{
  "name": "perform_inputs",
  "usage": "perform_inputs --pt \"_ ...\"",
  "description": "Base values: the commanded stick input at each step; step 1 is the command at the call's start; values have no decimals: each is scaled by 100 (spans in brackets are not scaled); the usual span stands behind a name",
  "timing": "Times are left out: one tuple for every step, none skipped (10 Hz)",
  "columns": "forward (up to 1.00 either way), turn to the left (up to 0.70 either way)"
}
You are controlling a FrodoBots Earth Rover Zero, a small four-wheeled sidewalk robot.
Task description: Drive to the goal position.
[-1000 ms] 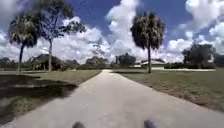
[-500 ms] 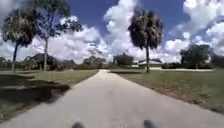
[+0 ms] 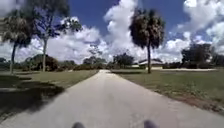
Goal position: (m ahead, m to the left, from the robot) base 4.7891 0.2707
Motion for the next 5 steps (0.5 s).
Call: perform_inputs --pt "70 0" --pt "70 0" --pt "70 0" --pt "70 0" --pt "70 0"
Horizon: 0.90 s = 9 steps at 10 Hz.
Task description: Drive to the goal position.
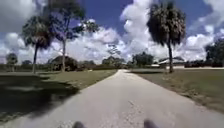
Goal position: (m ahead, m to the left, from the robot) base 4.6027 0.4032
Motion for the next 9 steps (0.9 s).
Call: perform_inputs --pt "70 0" --pt "70 0" --pt "70 0" --pt "70 0" --pt "70 0" --pt "70 0" --pt "70 0" --pt "70 0" --pt "70 0"
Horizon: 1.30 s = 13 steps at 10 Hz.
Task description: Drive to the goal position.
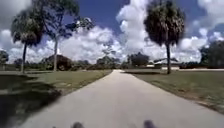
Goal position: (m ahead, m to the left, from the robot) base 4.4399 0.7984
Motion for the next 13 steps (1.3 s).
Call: perform_inputs --pt "70 0" --pt "70 0" --pt "70 0" --pt "70 0" --pt "70 0" --pt "70 0" --pt "70 0" --pt "70 0" --pt "70 0" --pt "70 0" --pt "70 0" --pt "70 0" --pt "70 5"
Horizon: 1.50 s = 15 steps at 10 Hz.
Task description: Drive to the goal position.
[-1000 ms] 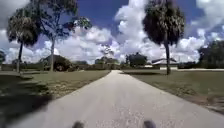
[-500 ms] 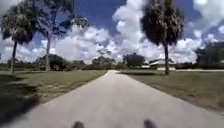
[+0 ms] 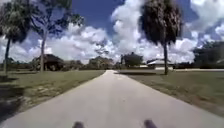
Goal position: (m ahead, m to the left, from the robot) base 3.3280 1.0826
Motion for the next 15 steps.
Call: perform_inputs --pt "70 28" --pt "70 35" --pt "70 35" --pt "70 35" --pt "70 35" --pt "70 0" --pt "70 0" --pt "70 0" --pt "70 15" --pt "70 34" --pt "70 31" --pt "70 28" --pt "70 21" --pt "70 12" --pt "70 3"
